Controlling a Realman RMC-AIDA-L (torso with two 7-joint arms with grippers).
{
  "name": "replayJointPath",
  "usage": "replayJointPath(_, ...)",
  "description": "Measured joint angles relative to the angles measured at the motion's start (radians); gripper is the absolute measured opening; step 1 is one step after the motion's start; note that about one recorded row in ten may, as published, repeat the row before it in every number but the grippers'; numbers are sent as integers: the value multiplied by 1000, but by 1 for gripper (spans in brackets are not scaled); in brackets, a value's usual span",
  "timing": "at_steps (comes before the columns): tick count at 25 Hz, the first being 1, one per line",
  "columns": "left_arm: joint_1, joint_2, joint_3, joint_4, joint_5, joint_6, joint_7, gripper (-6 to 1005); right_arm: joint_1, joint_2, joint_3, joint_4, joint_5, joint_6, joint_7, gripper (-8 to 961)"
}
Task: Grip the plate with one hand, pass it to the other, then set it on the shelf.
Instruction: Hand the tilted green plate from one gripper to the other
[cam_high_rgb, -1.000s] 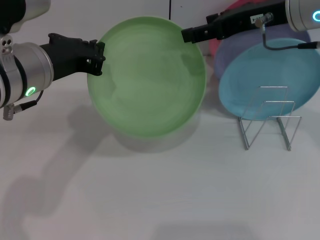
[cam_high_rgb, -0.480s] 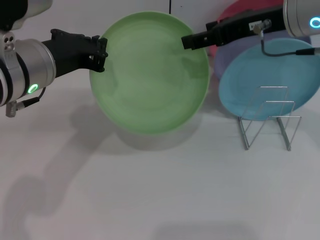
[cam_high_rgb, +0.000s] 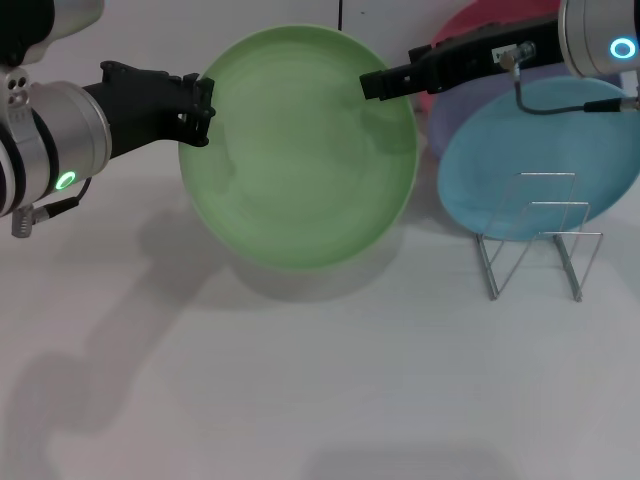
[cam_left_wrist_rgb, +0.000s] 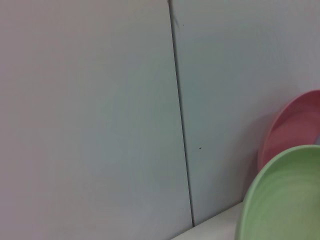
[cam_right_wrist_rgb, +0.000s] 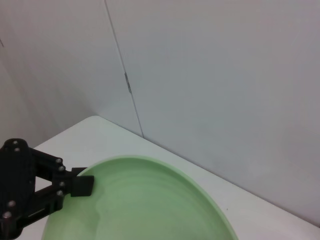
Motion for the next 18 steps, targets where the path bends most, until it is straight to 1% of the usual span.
replayJointPath(8,-4,0,2,0,-2,-4,1,41,11,0,-25,34,0,23,-9,824)
replayJointPath(18,-5,0,1,0,-2,-6,1,41,28,-1,-26,52,-1,26,-13,825)
